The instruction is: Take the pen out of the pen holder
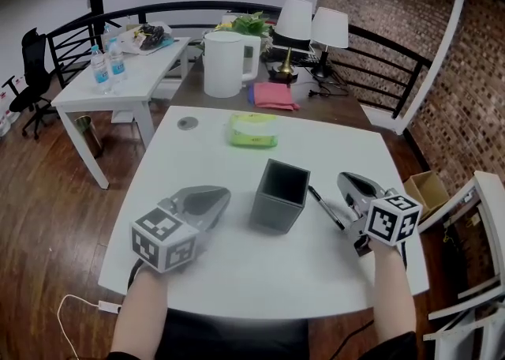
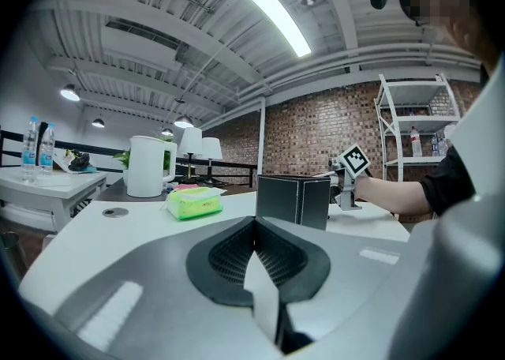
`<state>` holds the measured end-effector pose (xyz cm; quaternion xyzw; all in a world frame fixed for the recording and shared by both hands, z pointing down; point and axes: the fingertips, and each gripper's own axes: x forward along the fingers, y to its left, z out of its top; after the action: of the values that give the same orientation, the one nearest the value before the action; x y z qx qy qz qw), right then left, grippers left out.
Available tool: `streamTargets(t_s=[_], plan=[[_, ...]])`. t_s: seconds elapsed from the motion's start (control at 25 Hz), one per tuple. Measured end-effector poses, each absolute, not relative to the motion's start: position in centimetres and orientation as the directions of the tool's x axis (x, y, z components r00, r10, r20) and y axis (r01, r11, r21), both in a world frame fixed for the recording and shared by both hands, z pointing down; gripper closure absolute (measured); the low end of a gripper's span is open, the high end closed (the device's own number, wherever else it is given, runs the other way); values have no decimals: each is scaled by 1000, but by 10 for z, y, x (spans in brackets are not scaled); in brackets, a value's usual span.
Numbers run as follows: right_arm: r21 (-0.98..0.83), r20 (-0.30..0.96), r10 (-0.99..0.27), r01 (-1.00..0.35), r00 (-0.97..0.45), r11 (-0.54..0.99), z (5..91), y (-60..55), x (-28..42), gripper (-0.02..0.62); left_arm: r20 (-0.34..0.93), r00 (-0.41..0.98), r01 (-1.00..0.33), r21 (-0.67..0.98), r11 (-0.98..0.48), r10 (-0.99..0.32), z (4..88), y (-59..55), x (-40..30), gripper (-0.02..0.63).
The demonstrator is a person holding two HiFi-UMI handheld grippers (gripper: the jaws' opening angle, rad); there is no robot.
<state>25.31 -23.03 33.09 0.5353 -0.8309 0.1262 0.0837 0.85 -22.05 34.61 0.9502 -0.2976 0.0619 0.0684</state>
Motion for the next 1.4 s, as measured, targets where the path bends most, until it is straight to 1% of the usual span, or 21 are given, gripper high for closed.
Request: streamTargets(t_s=[0.12, 0.32, 0.52, 0.72, 1.16, 1.4], plan=[[-68, 237, -898, -928, -372, 367, 335, -220, 271, 581, 157, 815, -575, 92, -813, -558, 346, -221, 8, 606], [-22, 230, -919, -945, -322, 326, 349, -212, 287, 583, 157, 815, -574, 94, -813, -558, 346, -220, 9, 606], [-74, 202, -936, -957, -289, 280, 346, -207, 297, 583, 158, 815, -575, 95, -813, -558, 345, -218, 8, 606], [-86, 191, -945, -964, -264, 252, 345, -207, 300, 583, 155, 812, -578, 92, -811, -562, 344, -221, 7, 606], [-85, 195, -948, -967, -253, 241, 346, -205, 301, 583, 157, 810, -581, 92, -809, -564, 344, -221, 7, 606], [-93, 200, -942, -962, -271, 257, 347, -207, 299, 583, 157, 809, -583, 95, -807, -566, 344, -221, 7, 606]])
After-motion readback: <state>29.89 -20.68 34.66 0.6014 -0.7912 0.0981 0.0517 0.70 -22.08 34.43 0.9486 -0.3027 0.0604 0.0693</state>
